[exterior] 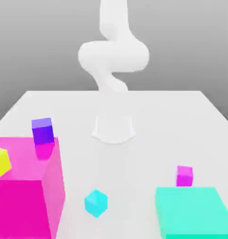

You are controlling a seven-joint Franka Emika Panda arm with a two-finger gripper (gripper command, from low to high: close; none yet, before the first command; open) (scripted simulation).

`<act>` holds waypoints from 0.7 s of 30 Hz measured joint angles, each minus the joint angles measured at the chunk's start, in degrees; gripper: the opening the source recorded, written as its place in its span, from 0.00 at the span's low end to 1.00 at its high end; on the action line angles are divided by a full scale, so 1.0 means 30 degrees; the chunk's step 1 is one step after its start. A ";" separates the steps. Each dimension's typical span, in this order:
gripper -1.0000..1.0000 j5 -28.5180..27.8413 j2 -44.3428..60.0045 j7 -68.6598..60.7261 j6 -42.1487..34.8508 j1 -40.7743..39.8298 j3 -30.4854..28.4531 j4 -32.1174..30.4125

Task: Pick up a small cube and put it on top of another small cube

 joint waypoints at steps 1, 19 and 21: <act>0.50 0.0056 0.0751 -0.0689 0.0509 0.0532 0.0055 -0.0476; 0.50 -0.0096 1.3492 -1.1488 0.9074 0.8160 0.2678 -0.8464; 0.50 -0.0850 1.4891 -1.1559 1.0096 0.8537 0.2634 -0.8779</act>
